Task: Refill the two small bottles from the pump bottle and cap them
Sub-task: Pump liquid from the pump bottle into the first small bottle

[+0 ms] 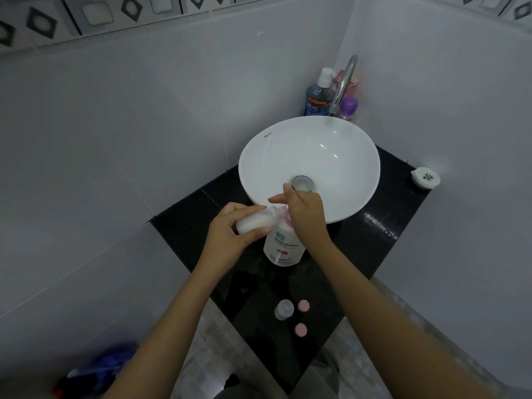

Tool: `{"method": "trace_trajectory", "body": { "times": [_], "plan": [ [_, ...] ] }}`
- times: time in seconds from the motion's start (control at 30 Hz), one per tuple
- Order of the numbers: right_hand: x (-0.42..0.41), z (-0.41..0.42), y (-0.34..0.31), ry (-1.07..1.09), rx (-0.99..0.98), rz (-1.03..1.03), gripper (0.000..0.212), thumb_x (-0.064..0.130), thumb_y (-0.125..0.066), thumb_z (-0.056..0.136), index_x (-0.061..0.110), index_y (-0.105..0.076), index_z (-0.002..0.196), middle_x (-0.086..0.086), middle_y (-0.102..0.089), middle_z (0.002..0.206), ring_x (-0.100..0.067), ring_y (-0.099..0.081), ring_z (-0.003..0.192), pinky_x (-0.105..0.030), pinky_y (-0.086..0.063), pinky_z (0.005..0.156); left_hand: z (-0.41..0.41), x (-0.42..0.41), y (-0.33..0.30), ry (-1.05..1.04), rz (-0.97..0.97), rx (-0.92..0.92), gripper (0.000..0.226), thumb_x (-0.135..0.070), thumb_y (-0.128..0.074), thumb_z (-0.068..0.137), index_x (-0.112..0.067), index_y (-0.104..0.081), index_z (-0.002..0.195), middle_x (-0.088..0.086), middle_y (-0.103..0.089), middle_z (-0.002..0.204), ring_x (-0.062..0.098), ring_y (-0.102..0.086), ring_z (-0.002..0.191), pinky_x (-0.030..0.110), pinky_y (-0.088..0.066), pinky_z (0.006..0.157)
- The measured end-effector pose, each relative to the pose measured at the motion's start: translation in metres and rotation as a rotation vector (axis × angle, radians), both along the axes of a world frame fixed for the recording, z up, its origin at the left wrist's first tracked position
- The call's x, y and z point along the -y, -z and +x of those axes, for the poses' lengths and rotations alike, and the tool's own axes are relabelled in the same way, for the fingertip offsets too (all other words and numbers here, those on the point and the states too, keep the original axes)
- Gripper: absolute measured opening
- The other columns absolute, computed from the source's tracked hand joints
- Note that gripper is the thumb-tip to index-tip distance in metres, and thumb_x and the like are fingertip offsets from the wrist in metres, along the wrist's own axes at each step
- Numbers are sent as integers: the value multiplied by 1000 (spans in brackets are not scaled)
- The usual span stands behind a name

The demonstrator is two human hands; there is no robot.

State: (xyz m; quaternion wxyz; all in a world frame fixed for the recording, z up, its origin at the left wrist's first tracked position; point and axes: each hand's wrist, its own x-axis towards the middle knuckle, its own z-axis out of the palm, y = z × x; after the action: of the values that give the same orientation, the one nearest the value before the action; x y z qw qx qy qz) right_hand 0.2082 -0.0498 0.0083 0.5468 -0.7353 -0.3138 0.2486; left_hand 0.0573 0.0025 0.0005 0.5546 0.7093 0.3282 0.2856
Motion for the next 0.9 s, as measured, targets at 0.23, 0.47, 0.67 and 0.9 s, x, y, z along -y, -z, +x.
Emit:
{"method": "trace_trajectory", "body": {
  "times": [0.23,0.47,0.67,0.9],
  "plan": [
    [-4,5,-12,32,-28,28,43,25,-45,98,1,-76,84,-6,-73,76,0,-65,67,-6,-47,67,-2,0,-7,8,-15,62,40,-19,-76,73,-28,-66,111,-4,-57,102,1,-57,95,12,-49,82],
    [0,1,-1,11,-36,-48,44,27,-42,99,3,-76,83,-6,-71,76,-13,-64,75,-30,-50,80,0,-3,-3,42,47,-3,40,-14,-76,74,-21,-67,112,0,-55,102,-10,-53,88,5,-45,78],
    [0,2,-19,-45,-122,-55,36,28,-45,98,5,-73,92,-12,-72,87,-19,-65,82,-30,-50,81,-1,-1,-6,9,198,-66,45,-21,-76,76,-23,-62,118,-11,-52,100,-14,-50,91,-1,-40,78],
    [4,-1,-32,-48,-227,-10,33,19,-45,99,-2,-70,98,-17,-70,92,-21,-64,84,-33,-50,87,6,6,-11,-13,287,-210,38,-26,-69,82,-22,-59,118,-8,-49,107,2,-48,94,9,-35,77]
  ]
}}
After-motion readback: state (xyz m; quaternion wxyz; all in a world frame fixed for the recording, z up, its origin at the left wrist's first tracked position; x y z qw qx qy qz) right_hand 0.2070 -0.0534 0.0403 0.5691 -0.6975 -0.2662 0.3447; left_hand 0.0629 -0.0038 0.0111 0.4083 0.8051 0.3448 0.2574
